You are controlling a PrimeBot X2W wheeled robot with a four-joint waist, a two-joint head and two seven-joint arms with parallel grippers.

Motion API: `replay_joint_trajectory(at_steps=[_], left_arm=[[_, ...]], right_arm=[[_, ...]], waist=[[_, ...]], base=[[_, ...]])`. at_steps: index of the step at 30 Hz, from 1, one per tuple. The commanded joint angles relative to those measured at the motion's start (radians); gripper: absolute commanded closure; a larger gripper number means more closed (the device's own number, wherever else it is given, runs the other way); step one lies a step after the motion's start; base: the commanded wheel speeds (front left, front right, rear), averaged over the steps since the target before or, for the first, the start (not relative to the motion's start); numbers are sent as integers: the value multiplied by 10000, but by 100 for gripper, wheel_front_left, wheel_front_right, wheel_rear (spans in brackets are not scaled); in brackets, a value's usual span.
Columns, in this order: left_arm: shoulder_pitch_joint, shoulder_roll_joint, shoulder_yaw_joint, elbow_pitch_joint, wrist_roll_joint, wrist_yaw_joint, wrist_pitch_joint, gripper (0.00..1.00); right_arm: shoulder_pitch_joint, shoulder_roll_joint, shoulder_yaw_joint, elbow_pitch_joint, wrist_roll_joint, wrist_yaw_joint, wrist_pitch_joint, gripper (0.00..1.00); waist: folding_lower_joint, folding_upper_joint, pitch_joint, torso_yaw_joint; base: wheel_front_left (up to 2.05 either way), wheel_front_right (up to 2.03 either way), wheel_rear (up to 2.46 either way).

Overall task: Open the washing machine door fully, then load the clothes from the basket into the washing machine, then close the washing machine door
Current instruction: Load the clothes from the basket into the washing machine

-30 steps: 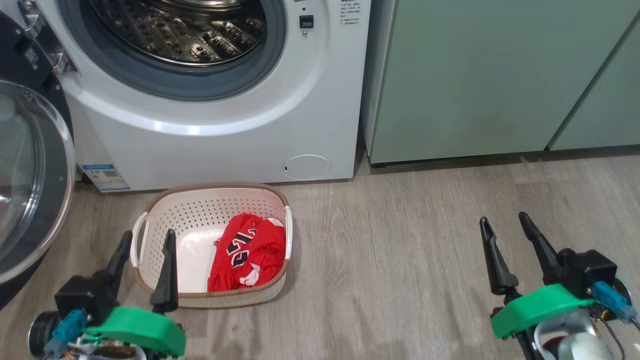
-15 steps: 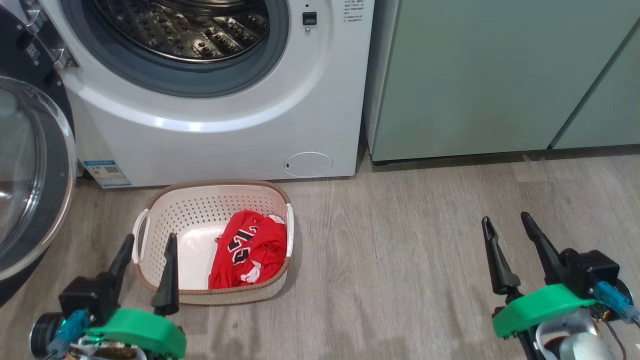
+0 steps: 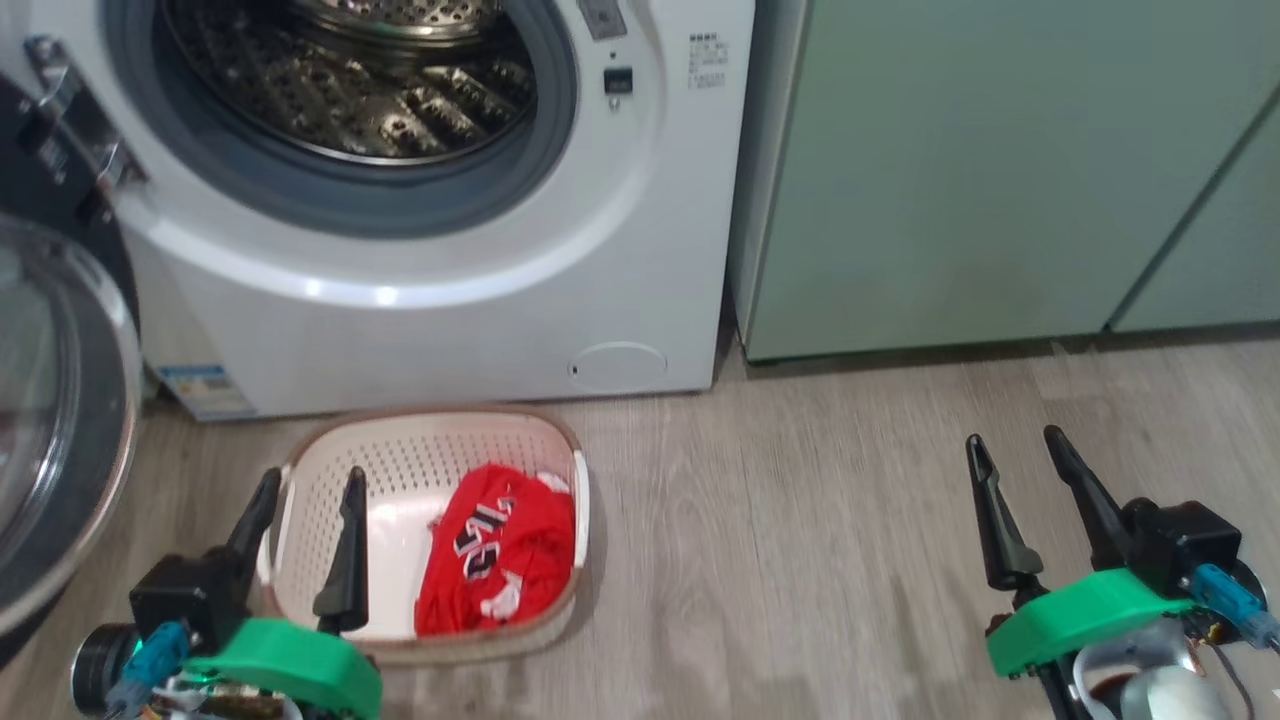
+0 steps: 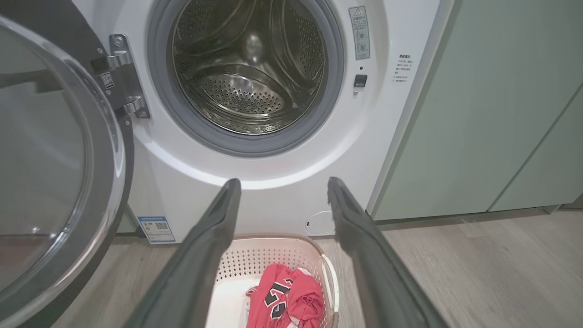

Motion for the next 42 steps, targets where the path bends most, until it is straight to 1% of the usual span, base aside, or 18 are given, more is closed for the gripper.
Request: replay_joint_trajectory(at_steps=[1, 6, 12, 34, 39, 42], left_arm=[[-482, 175, 325, -368, -99, 15, -39, 0], [-483, 200, 310, -393, -121, 31, -64, 0], [-473, 239, 289, -416, -101, 95, -52, 0], [-442, 326, 144, -554, 45, 381, 15, 0], [-585, 377, 110, -621, 224, 535, 82, 0], [-931, 384, -20, -615, 285, 503, 201, 0]], right_arm=[[-194, -74, 217, -316, 66, 0, -63, 0], [-183, -74, 219, -316, 76, 0, -50, 0], [-192, -74, 227, -306, 96, 0, -55, 0], [-218, -74, 233, -274, 85, 0, -70, 0], [-355, -74, 362, -353, 31, 0, -19, 0], [-540, -74, 386, -469, 23, 0, -62, 0]], waist=[[0, -1, -2, -6], [0, -1, -16, -21], [0, -1, -22, -35], [0, -1, -28, 3], [0, -1, 275, -121], [0, -1, 699, -170]], base=[[201, -201, 0], [160, -160, 0], [90, -90, 0], [0, 0, 0], [0, 0, 0], [0, 0, 0]])
